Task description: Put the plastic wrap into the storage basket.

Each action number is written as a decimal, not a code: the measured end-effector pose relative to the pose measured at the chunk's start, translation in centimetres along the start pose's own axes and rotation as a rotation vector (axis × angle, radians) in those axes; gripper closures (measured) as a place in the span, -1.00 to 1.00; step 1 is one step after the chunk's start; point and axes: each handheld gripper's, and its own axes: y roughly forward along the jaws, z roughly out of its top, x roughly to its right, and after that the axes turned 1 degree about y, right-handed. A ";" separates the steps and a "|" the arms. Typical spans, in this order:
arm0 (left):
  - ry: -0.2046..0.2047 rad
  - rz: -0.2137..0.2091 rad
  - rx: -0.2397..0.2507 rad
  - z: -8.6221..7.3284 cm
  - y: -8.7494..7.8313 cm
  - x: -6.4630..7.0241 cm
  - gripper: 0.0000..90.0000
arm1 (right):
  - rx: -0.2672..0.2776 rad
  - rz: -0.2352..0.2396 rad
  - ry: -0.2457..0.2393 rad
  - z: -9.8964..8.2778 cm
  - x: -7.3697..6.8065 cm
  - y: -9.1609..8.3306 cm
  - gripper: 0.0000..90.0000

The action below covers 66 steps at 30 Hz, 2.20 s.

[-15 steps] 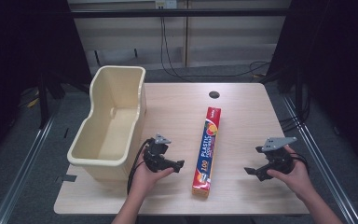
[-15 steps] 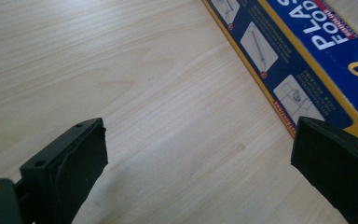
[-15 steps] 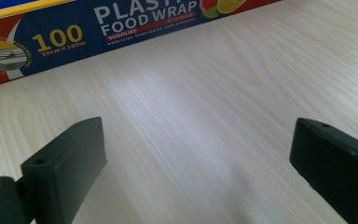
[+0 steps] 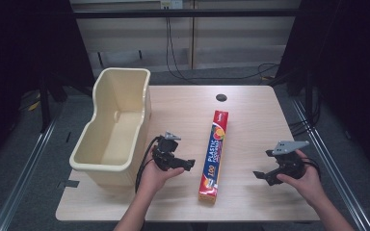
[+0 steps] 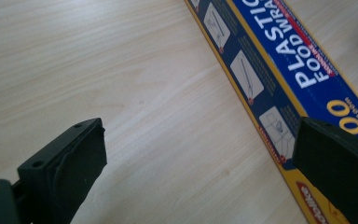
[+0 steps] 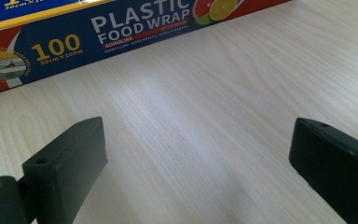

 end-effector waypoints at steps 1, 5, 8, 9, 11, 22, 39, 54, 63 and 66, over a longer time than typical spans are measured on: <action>-0.001 -0.007 -0.002 0.3 0.1 0.0 -0.94 | 0.000 0.000 0.002 0.0 0.0 0.0 -0.92; -0.025 -0.012 -0.012 1.7 0.5 0.2 -0.93 | 0.003 0.002 0.001 0.0 0.0 0.1 -0.92; -0.023 -0.020 -0.014 2.9 0.7 0.4 -0.92 | 0.001 -0.005 0.001 0.1 0.0 0.0 -0.92; -0.022 -0.014 -0.013 3.1 0.9 0.6 -0.91 | 0.002 -0.004 0.000 0.1 0.0 0.0 -0.92; -0.013 -0.028 -0.029 3.5 1.1 0.8 -0.91 | 0.002 -0.006 -0.001 0.1 0.1 0.0 -0.92; -0.031 -0.020 -0.080 5.8 2.6 1.6 -0.86 | 0.008 -0.006 0.012 0.1 0.3 0.0 -0.91; -0.026 -0.029 -0.122 8.3 5.0 3.4 -0.84 | 0.015 -0.014 0.019 0.0 0.4 -0.1 -0.91; -0.009 -0.021 -0.165 9.3 7.0 4.5 -0.80 | 0.025 -0.015 0.026 0.0 0.6 -0.2 -0.91; 0.001 -0.014 -0.213 9.1 8.1 4.9 -0.79 | 0.029 -0.017 0.025 0.0 0.6 -0.3 -0.91; 0.003 -0.013 -0.216 9.0 8.5 5.0 -0.78 | 0.028 -0.018 0.033 0.0 0.6 -0.4 -0.91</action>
